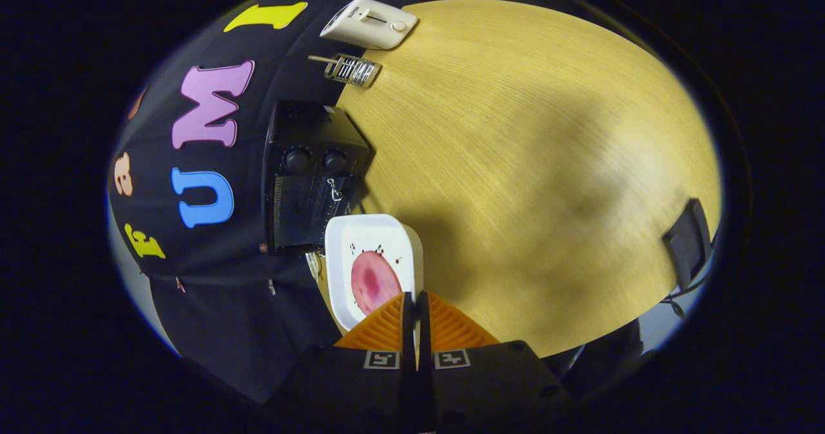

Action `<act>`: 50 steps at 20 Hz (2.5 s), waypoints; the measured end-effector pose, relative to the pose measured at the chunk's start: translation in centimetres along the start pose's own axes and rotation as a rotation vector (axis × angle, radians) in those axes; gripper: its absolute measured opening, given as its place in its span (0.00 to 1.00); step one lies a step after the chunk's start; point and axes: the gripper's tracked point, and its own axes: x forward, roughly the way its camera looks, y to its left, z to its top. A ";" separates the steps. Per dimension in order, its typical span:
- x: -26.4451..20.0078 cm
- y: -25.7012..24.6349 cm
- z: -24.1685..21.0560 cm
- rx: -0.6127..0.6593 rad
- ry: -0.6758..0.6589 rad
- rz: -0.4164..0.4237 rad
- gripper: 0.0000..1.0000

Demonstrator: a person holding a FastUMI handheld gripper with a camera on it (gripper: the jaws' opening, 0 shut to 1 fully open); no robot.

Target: Open the toaster oven, put the food inside, and close the toaster oven door.

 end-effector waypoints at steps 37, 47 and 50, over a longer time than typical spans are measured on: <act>23.4 20.3 1.0 0.491 -0.469 0.086 0.29; 13.8 22.5 -4.2 0.184 -0.422 0.199 0.98; 12.1 22.0 -6.4 -0.009 -0.382 0.170 0.99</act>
